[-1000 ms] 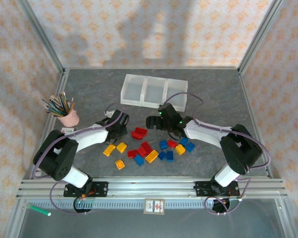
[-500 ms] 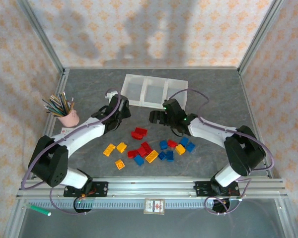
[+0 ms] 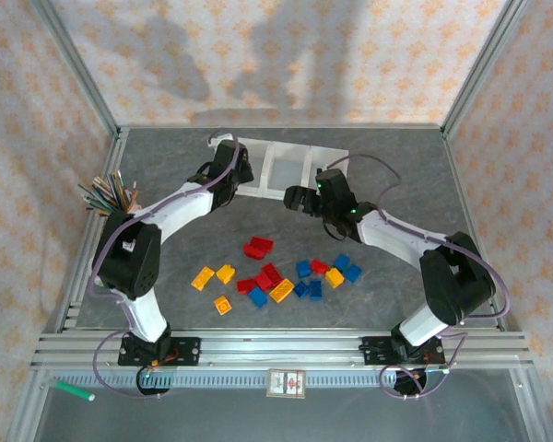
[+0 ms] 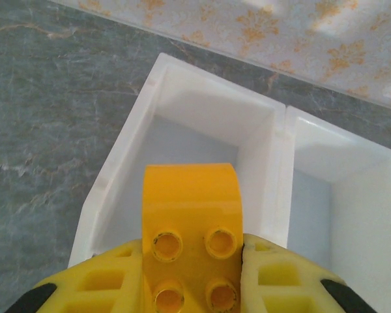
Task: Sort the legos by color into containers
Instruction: Place the lego at the center of the table.
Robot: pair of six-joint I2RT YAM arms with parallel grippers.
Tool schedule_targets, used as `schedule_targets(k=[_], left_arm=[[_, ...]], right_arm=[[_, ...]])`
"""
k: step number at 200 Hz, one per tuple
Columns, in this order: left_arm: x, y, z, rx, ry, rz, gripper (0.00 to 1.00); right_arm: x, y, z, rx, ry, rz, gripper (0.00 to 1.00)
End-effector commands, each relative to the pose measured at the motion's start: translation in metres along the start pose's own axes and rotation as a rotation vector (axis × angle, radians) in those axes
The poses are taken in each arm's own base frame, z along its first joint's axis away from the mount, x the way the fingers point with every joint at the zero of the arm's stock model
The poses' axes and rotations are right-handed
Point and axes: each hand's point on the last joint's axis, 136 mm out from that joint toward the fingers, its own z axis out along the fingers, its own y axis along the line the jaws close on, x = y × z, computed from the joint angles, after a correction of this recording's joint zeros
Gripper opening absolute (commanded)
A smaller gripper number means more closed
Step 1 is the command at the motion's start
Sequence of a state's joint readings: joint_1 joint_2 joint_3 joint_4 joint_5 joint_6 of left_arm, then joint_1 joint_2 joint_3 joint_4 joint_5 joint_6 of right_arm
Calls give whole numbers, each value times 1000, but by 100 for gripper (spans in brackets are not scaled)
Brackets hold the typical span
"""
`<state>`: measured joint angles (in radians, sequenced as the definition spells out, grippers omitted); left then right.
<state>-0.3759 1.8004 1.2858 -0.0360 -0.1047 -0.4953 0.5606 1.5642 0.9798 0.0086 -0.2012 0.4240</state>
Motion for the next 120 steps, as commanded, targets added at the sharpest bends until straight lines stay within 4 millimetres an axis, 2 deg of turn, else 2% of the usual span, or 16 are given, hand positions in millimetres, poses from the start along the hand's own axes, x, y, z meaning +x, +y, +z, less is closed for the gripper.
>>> schedule_targets(k=[1, 9, 15, 37, 67, 101, 120], left_arm=[[-23, -13, 17, 25, -50, 35, 8], [-29, -13, 22, 6, -56, 45, 8], [-18, -9, 37, -19, -25, 62, 9], [-13, -11, 58, -28, 8, 93, 13], [-5, -13, 77, -40, 52, 131, 30], [-11, -21, 72, -16, 63, 141, 54], [-18, -25, 63, -1, 58, 142, 60]], right_arm=[[-16, 11, 6, -28, -31, -17, 100], [-16, 11, 8, -25, -27, -21, 100], [-16, 11, 9, -24, -25, -24, 100], [-19, 11, 9, -20, -37, -30, 100], [-21, 11, 8, -15, -39, -45, 100], [-22, 13, 3, -17, -38, -69, 100], [-23, 14, -1, -17, -38, -86, 100]])
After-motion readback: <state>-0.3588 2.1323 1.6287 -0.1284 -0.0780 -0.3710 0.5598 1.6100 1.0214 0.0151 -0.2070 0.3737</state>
